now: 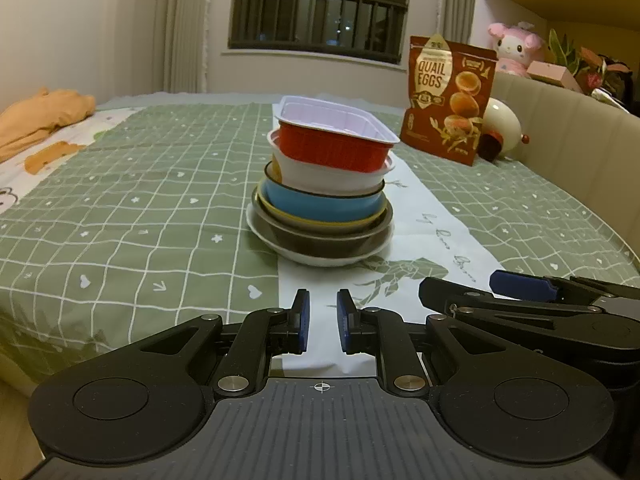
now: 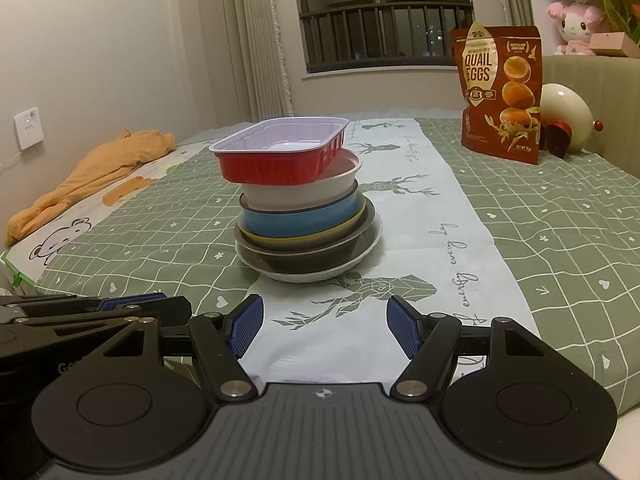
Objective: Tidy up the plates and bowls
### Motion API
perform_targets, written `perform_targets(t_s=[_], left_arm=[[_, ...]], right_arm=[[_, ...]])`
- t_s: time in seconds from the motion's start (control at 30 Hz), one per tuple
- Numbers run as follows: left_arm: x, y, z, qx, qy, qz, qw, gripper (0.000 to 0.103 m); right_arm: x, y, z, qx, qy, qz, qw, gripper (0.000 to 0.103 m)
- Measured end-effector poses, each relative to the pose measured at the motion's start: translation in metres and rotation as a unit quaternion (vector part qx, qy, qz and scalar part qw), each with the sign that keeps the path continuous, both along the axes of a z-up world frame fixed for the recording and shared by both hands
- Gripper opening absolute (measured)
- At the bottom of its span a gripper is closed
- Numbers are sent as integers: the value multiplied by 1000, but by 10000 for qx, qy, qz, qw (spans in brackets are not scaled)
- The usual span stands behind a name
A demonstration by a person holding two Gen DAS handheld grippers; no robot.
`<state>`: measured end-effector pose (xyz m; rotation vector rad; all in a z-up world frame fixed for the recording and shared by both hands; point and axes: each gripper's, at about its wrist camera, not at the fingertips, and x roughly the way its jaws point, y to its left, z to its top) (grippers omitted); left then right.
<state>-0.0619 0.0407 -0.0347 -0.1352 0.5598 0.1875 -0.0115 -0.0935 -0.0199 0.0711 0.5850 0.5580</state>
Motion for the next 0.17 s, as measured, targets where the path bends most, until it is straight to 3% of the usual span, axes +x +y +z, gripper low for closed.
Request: perform_targets(t_s=[0.17], left_arm=[[18, 15, -5, -74, 248, 98, 9996, 17]], right_arm=[[16, -7, 0, 152, 70, 45, 9998, 69]])
